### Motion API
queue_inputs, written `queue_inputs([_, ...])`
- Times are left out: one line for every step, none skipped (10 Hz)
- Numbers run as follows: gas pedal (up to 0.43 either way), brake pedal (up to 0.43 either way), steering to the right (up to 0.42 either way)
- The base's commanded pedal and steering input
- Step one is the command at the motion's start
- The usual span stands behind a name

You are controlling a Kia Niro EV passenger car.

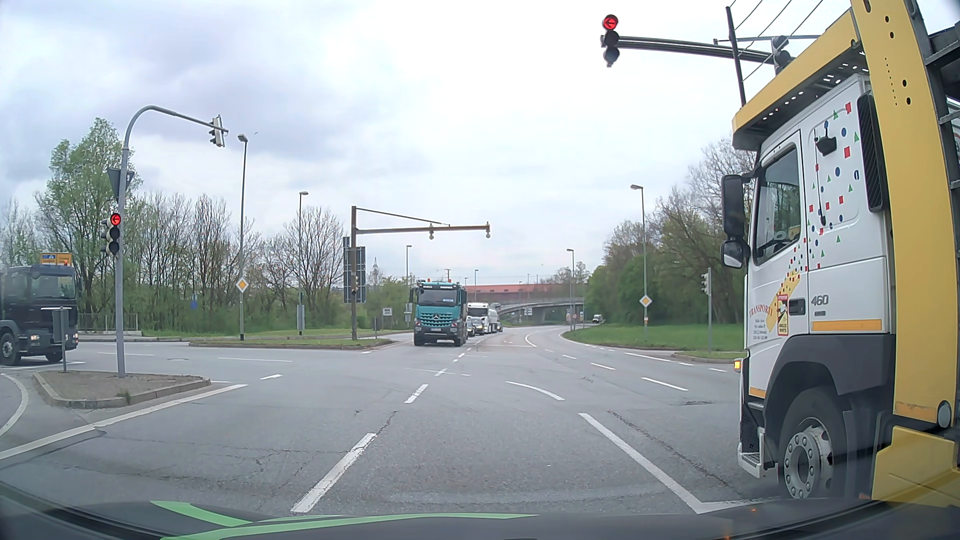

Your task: Follow the waypoints while adhering to traffic rules and regulations

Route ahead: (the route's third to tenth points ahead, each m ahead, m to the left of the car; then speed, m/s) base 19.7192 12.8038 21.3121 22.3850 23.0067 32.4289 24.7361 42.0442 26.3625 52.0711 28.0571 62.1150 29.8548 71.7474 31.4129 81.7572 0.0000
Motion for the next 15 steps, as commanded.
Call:
queue_inputs([0.000,0.305,0.008])
queue_inputs([0.000,0.305,0.008])
queue_inputs([0.000,0.305,0.007])
queue_inputs([0.000,0.305,0.007])
queue_inputs([0.000,0.305,0.008])
queue_inputs([0.000,0.305,0.008])
queue_inputs([0.000,0.305,0.007])
queue_inputs([0.000,0.305,0.008])
queue_inputs([0.000,0.305,0.007])
queue_inputs([0.000,0.305,0.008])
queue_inputs([0.000,0.305,0.008])
queue_inputs([0.000,0.305,0.008])
queue_inputs([0.000,0.305,0.007])
queue_inputs([0.000,0.311,0.008])
queue_inputs([0.000,0.305,0.008])
